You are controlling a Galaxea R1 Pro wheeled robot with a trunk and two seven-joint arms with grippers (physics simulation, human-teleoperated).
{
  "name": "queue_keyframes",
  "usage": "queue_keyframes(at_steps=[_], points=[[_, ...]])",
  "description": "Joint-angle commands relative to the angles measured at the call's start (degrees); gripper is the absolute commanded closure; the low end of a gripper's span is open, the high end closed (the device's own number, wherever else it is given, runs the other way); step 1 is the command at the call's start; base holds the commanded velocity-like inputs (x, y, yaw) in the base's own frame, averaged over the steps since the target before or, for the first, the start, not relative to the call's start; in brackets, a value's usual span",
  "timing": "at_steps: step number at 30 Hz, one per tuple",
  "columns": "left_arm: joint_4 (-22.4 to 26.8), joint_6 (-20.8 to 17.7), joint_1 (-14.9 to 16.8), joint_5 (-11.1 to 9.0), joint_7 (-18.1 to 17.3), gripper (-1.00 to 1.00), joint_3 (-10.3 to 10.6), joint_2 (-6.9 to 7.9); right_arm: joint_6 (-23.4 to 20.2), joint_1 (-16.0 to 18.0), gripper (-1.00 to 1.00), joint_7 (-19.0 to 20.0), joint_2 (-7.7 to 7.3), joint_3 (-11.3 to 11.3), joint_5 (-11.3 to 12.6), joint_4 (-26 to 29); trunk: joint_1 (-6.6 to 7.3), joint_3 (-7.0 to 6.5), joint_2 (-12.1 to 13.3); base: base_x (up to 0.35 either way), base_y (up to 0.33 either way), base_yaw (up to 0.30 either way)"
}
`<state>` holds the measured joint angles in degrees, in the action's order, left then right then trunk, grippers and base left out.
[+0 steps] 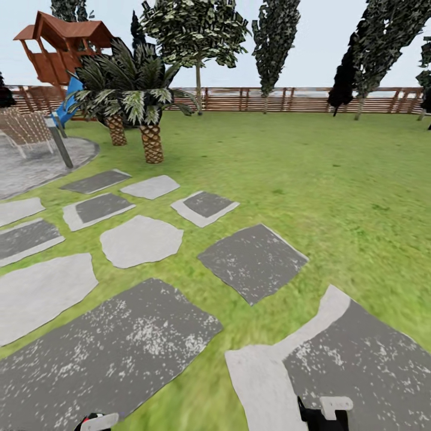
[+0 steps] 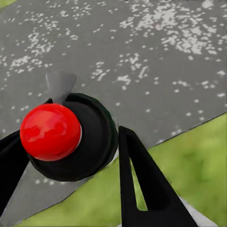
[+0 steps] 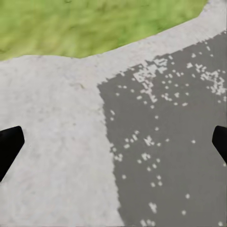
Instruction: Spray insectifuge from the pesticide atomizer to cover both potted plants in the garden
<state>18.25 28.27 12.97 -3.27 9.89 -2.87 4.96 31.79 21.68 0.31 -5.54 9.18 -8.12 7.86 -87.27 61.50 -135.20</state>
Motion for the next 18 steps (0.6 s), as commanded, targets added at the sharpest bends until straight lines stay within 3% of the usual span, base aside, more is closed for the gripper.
queue_keyframes(at_steps=[1, 18], points=[[-0.1, 0.2, 0.0, -0.3, 0.0, 1.0, 0.1, -0.01, 0.2, 0.0, -1.0, 0.0, 0.0, 0.5, -0.6, -0.1, -0.01, 0.05, 0.0, 0.243, 0.213, 0.279], [-0.1, 0.2, 0.0, -0.3, 0.0, 1.0, 0.0, 0.04, 0.2, 0.0, -1.0, 0.0, 0.0, 0.5, -0.6, 0.0, -0.01, 0.05, 0.0, 0.245, 0.213, 0.279]])
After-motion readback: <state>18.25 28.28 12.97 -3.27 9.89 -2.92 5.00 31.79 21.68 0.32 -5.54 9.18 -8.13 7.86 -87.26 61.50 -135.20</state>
